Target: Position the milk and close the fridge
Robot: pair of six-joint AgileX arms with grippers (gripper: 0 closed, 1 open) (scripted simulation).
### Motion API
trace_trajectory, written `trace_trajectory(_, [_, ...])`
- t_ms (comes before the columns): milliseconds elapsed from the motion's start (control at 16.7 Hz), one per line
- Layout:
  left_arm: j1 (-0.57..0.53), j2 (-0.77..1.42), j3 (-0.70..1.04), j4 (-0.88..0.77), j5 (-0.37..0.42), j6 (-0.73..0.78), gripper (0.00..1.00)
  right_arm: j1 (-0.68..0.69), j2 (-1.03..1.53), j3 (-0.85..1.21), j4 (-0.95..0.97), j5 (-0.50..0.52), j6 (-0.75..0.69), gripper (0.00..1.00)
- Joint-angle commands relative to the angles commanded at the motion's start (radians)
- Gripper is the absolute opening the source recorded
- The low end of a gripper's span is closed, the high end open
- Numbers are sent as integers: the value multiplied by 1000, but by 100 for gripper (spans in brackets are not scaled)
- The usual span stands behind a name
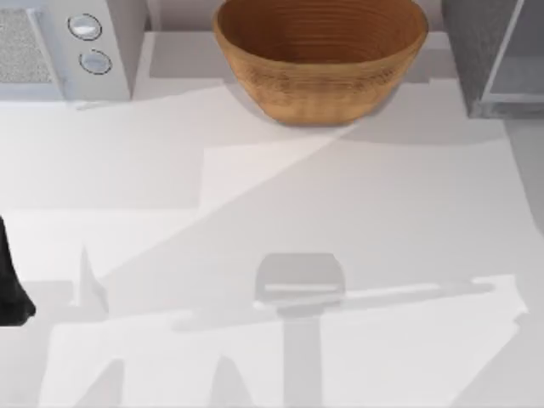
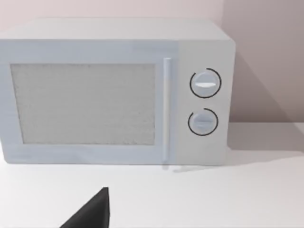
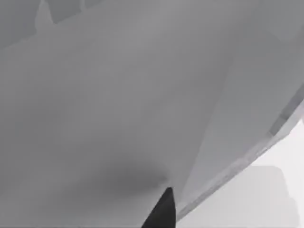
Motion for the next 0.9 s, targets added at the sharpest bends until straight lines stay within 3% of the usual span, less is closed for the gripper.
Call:
trace_trajectory(600, [0,0,0,0,0,0,100,441,-103,-147,169,339,314,100])
trace_trajectory(900, [0,0,0,0,0,0,100,489,-117,-175,197,389,361,100])
